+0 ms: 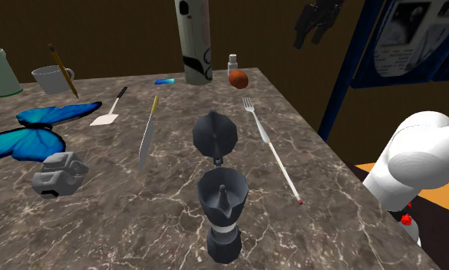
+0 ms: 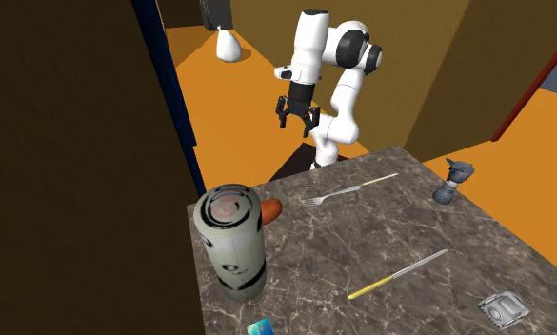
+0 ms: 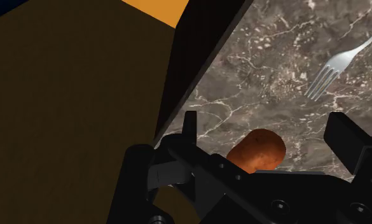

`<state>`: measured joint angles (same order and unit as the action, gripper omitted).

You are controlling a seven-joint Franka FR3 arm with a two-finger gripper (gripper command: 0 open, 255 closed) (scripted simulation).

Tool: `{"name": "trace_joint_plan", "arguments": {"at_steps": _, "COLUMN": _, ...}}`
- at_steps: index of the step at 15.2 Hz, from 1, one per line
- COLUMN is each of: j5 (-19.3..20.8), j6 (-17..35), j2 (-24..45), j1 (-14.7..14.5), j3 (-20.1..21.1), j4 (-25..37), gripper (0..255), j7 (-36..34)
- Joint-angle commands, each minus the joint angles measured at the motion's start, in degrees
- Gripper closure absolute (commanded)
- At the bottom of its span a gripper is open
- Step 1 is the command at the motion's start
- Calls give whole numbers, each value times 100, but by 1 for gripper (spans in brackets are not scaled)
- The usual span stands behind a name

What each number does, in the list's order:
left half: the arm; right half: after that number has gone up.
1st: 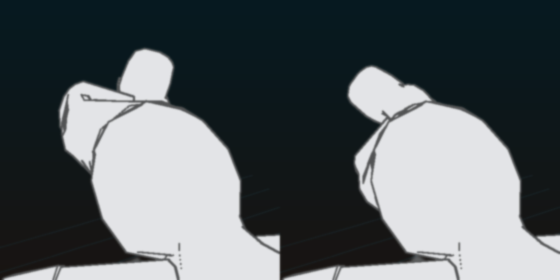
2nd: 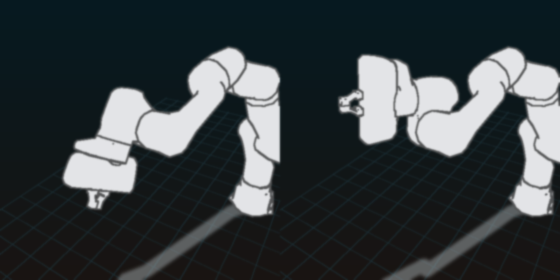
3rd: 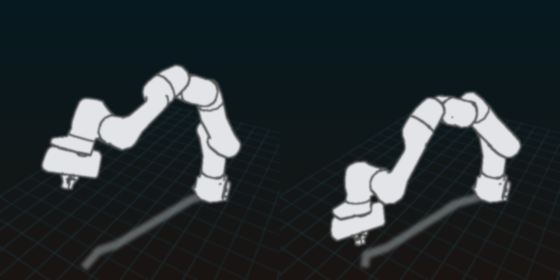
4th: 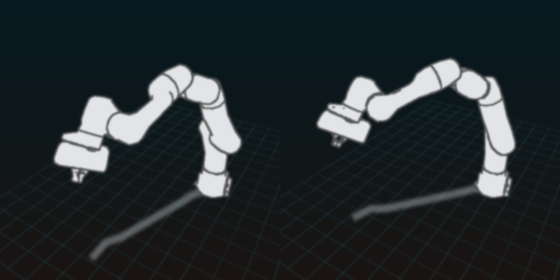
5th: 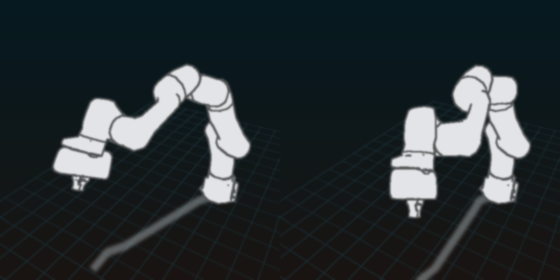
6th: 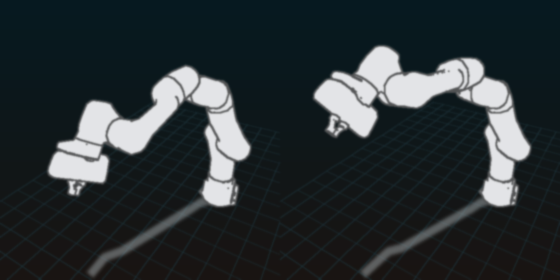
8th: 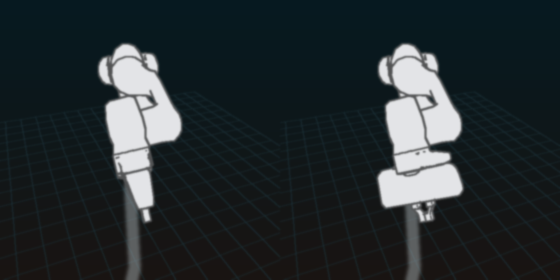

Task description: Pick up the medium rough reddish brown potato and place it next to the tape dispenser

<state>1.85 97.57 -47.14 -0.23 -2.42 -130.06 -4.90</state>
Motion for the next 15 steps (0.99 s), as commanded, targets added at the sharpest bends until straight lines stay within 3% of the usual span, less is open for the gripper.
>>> {"name": "trace_joint_plan", "arguments": {"at_steps": 1, "j5": 0, "j6": 0, "j2": 0, "j1": 0, "j3": 0, "j4": 0, "gripper": 0, "j7": 0}}
{"name": "trace_joint_plan", "arguments": {"at_steps": 8, "j5": -19, "j6": 512, "j2": 1530, "j1": 289, "j3": 753, "j4": 610, "gripper": 0, "j7": -1495}}
{"name": "trace_joint_plan", "arguments": {"at_steps": 15, "j5": 277, "j6": 659, "j2": 3269, "j1": 557, "j3": 1306, "j4": 1704, "gripper": 0, "j7": -2993}}
